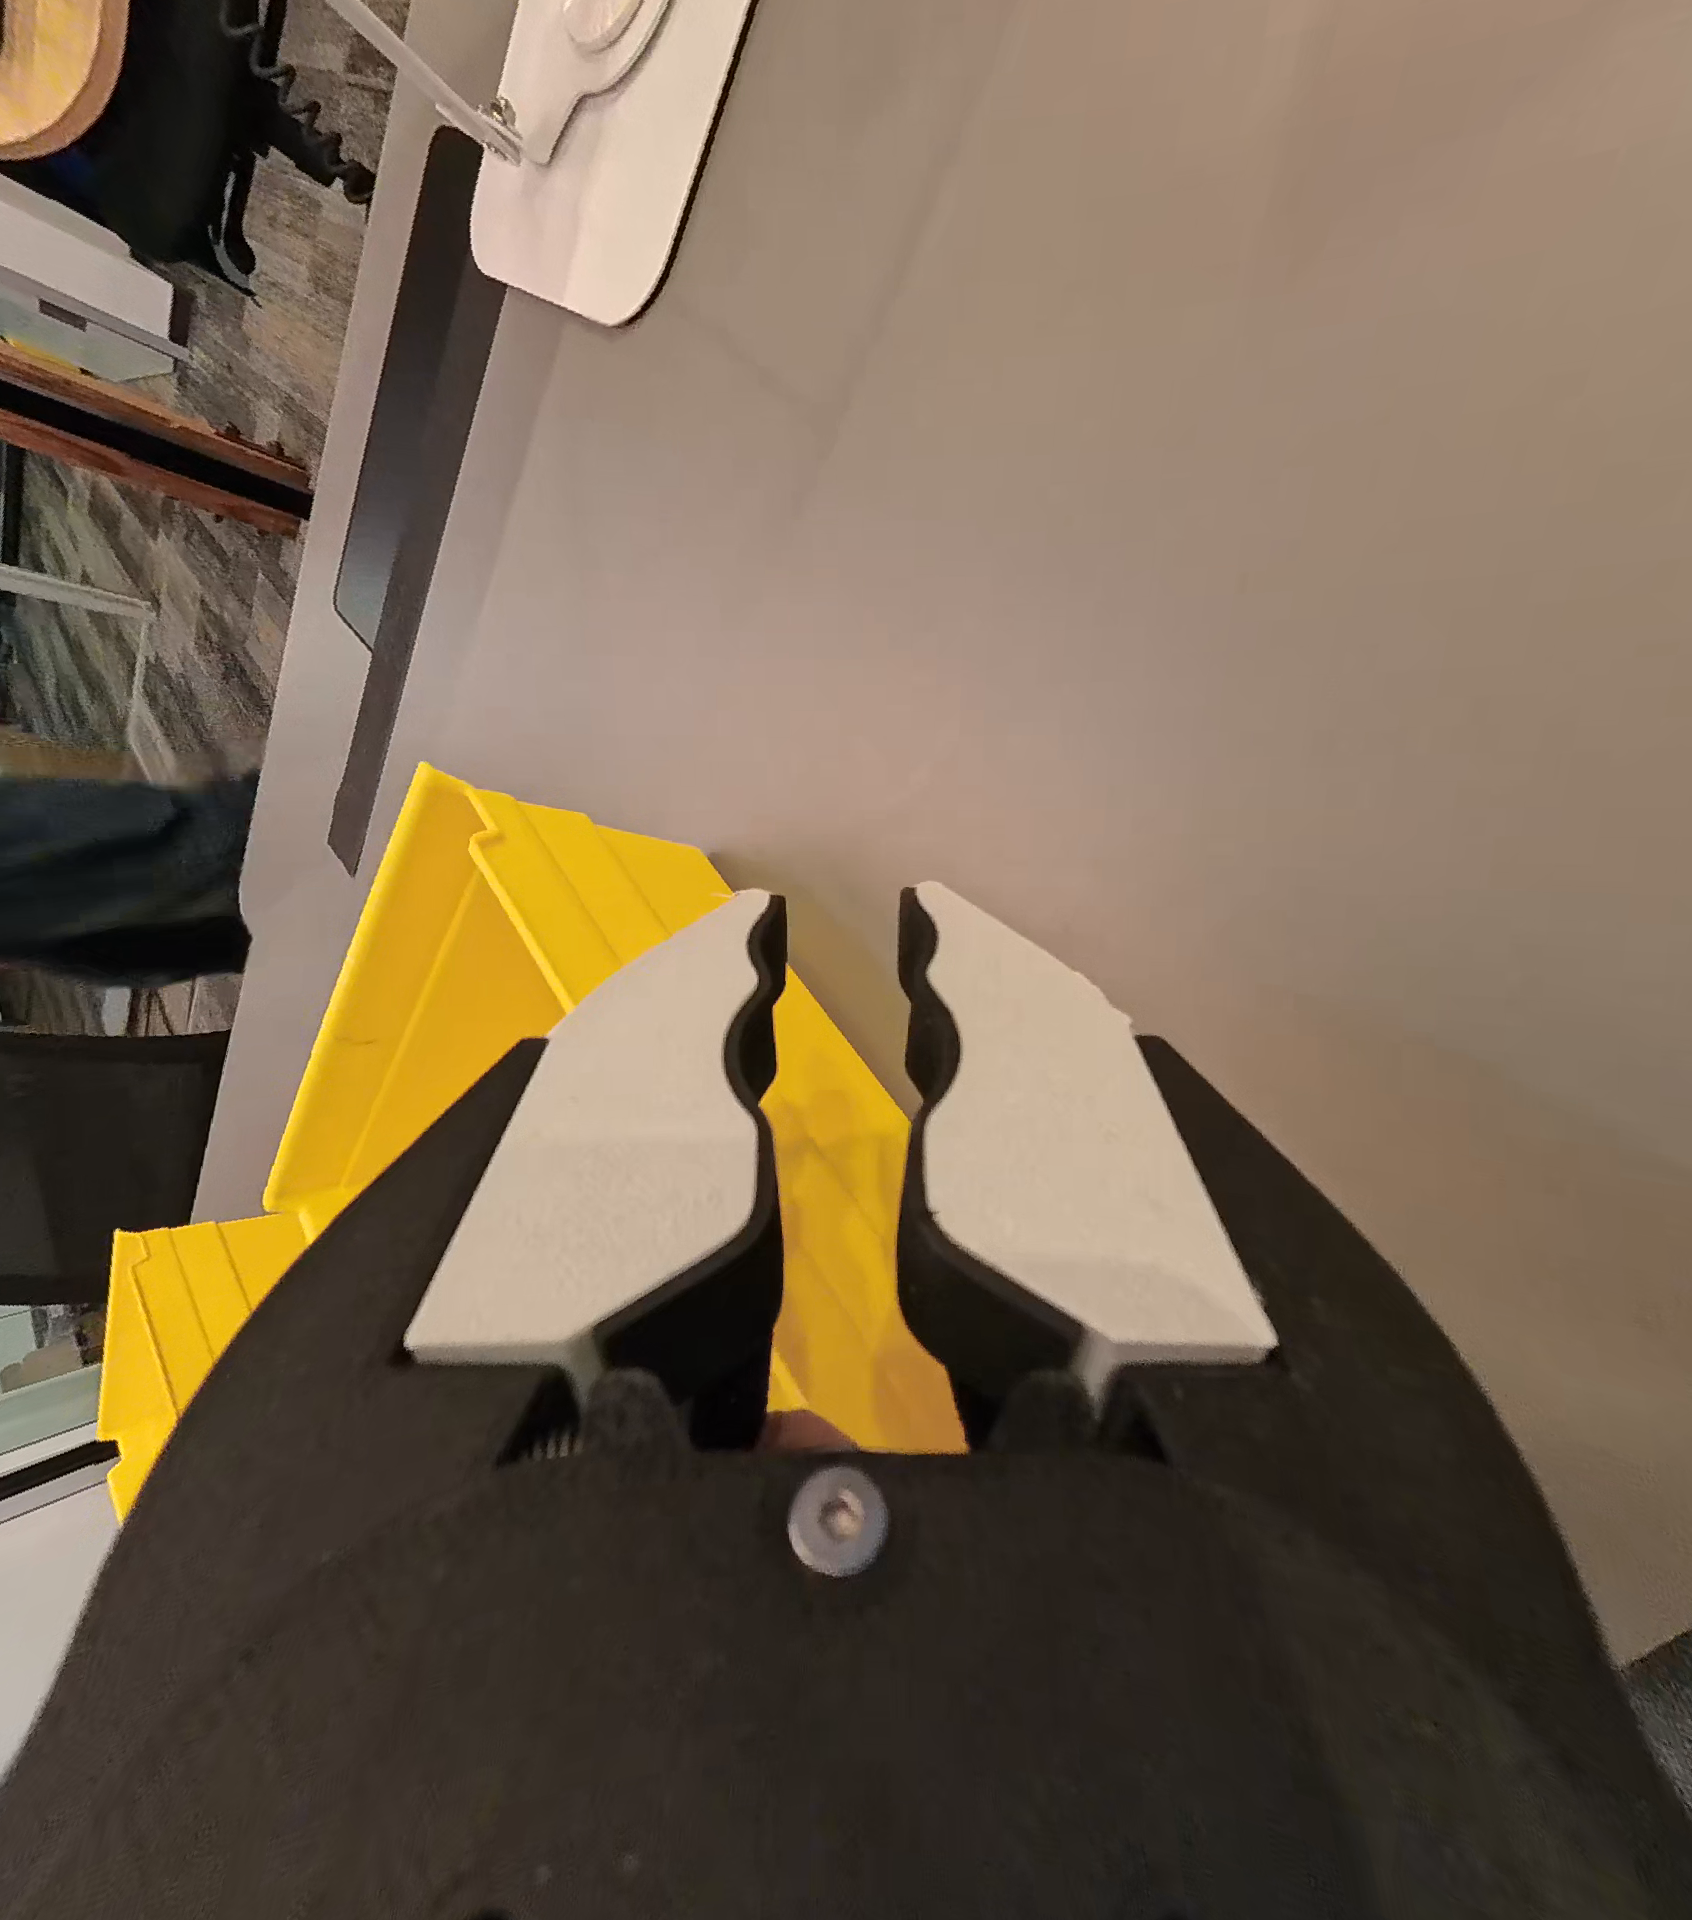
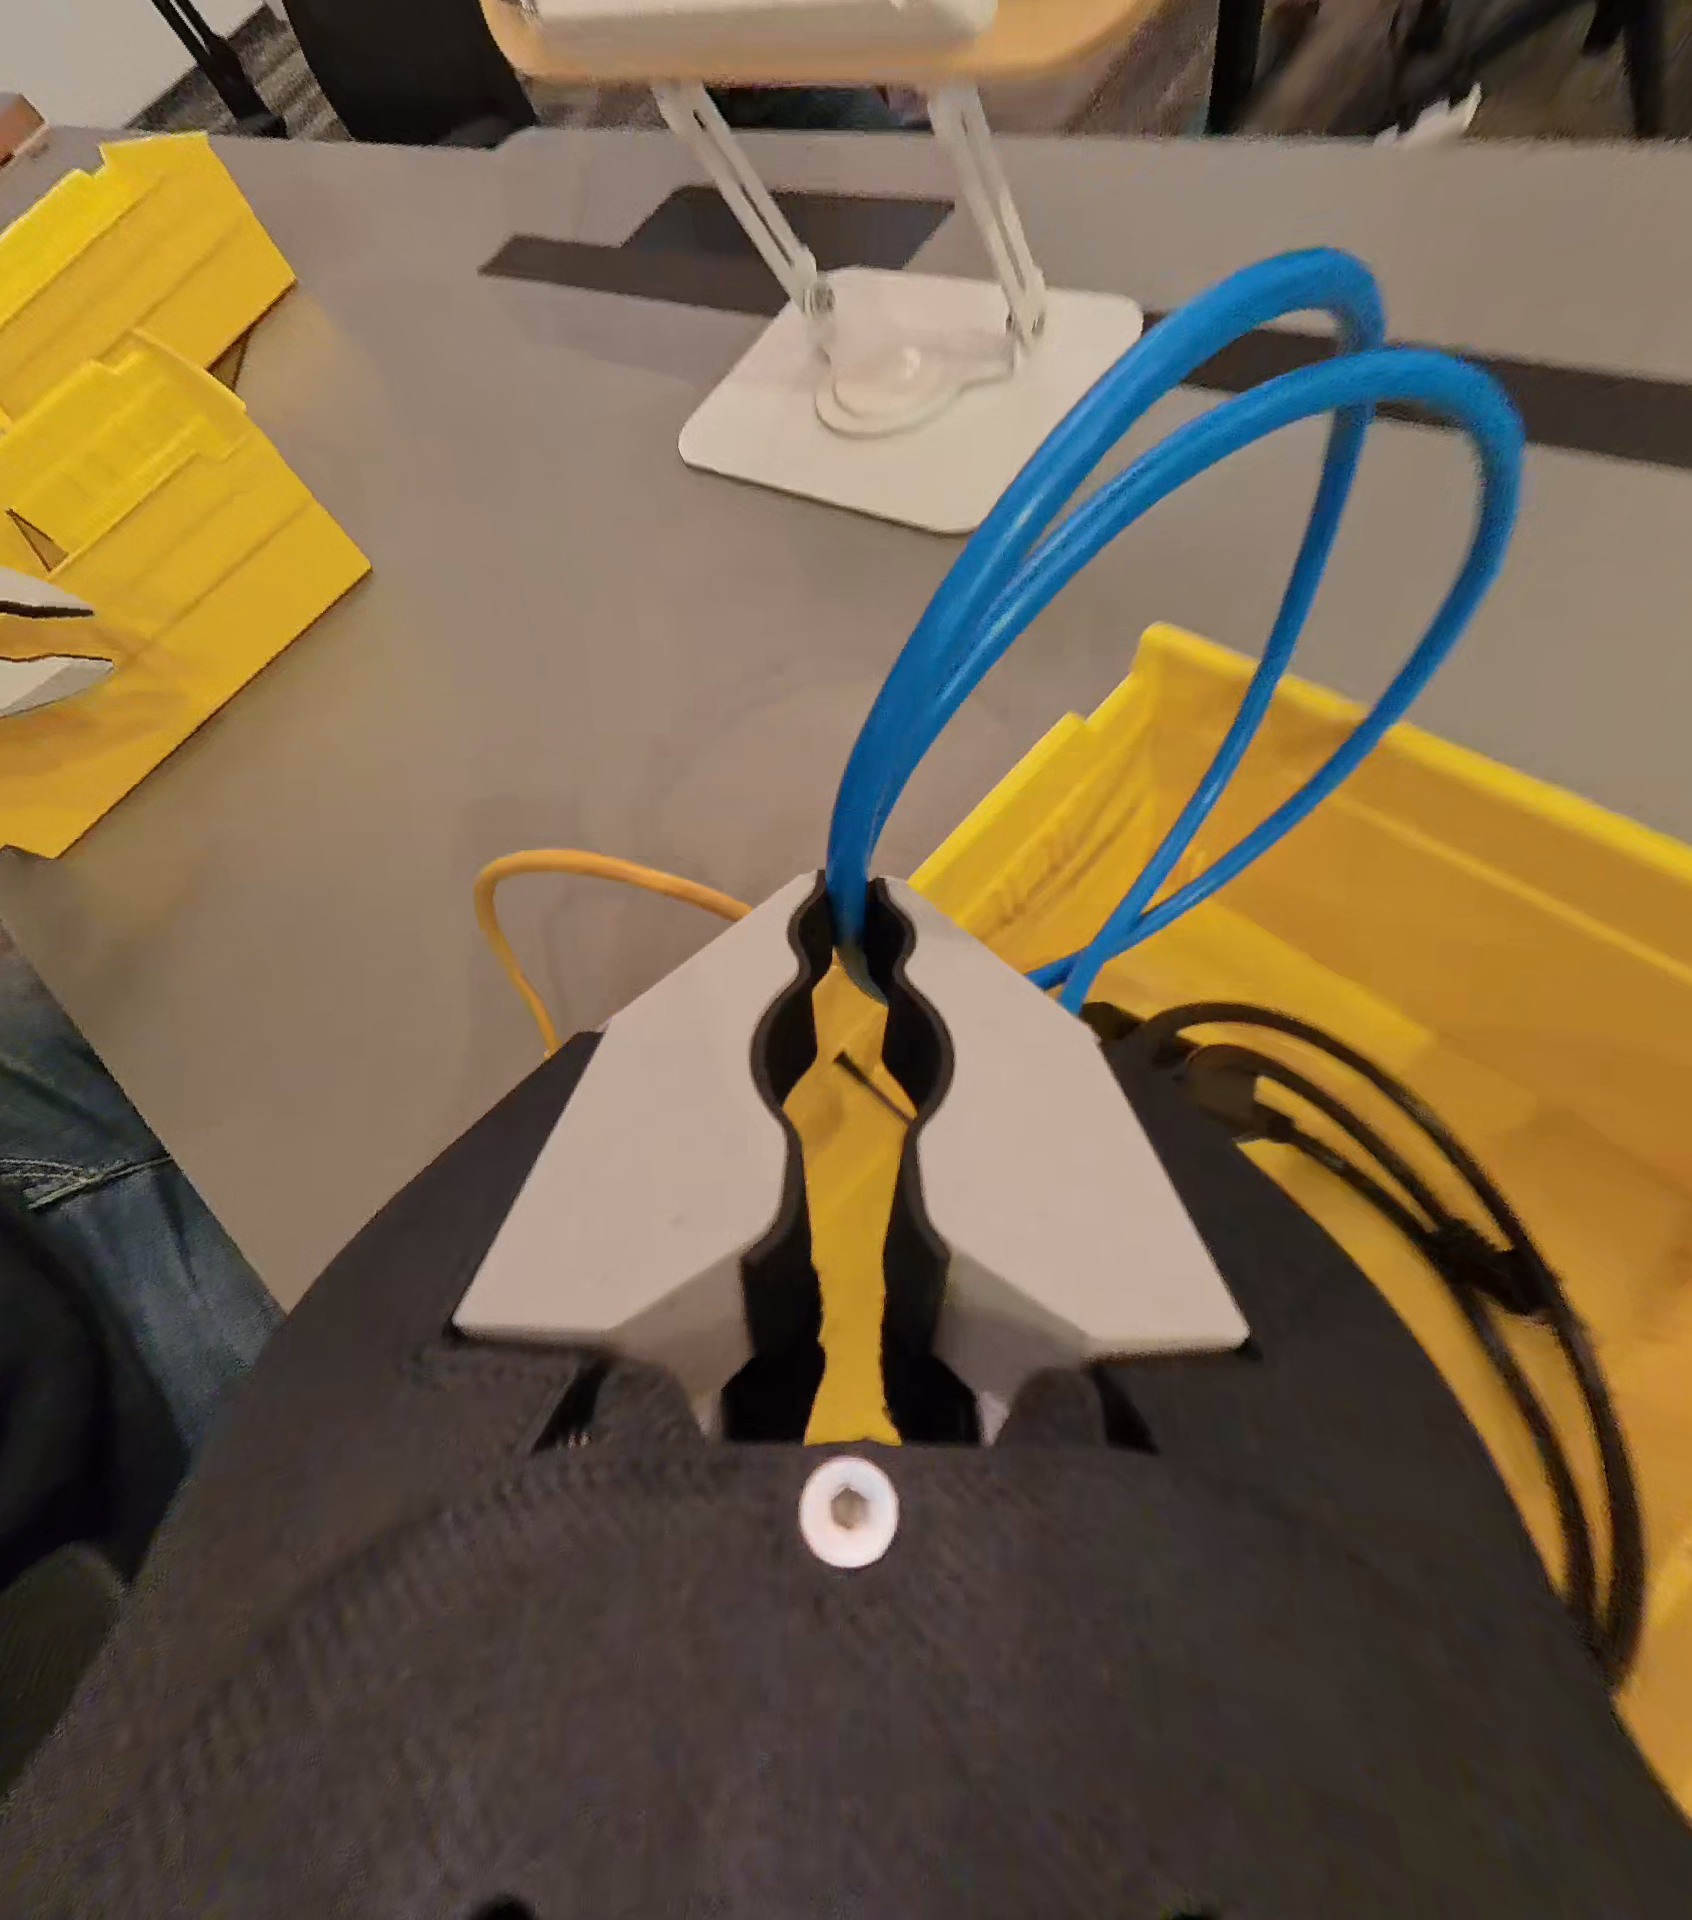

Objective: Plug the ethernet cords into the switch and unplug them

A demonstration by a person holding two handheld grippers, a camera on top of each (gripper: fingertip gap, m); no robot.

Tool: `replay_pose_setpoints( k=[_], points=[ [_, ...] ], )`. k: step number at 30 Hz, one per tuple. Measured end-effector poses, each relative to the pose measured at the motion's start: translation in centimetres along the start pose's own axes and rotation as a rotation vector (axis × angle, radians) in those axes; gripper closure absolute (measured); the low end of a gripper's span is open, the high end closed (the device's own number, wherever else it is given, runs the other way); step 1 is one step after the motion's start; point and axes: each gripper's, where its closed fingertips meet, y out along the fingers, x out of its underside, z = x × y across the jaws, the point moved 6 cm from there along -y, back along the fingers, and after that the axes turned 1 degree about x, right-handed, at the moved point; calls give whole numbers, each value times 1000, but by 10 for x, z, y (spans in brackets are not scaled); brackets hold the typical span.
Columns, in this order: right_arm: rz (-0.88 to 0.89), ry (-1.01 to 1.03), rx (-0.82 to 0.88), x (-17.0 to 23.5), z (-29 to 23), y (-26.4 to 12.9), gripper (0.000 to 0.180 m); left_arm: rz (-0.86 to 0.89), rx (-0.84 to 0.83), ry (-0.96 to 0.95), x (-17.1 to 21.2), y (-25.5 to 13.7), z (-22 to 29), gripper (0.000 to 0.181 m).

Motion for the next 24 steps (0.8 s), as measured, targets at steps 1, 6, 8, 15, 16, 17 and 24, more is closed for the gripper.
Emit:
replay_pose_setpoints(
  k=[1,6,8,15,16,17,24],
  points=[
    [-17,18,-5,4,3,2,175,1,1,0,0,0,0,160],
    [-50,98,-55,10,17,8,175,4,2,3,-1,-1,1,160],
    [-58,129,-86,11,22,13,175,6,2,3,-1,-1,0,160],
    [-59,278,-146,8,52,27,175,16,-1,-5,-1,-4,-2,160],
    [-58,297,-149,7,56,28,175,16,0,-5,-1,-4,-2,160],
    [-65,308,-151,6,59,29,175,16,0,-4,-1,-4,-2,160],
    [-174,238,-89,-1,54,27,159,11,-1,-8,0,-4,-3,160]
  ],
)
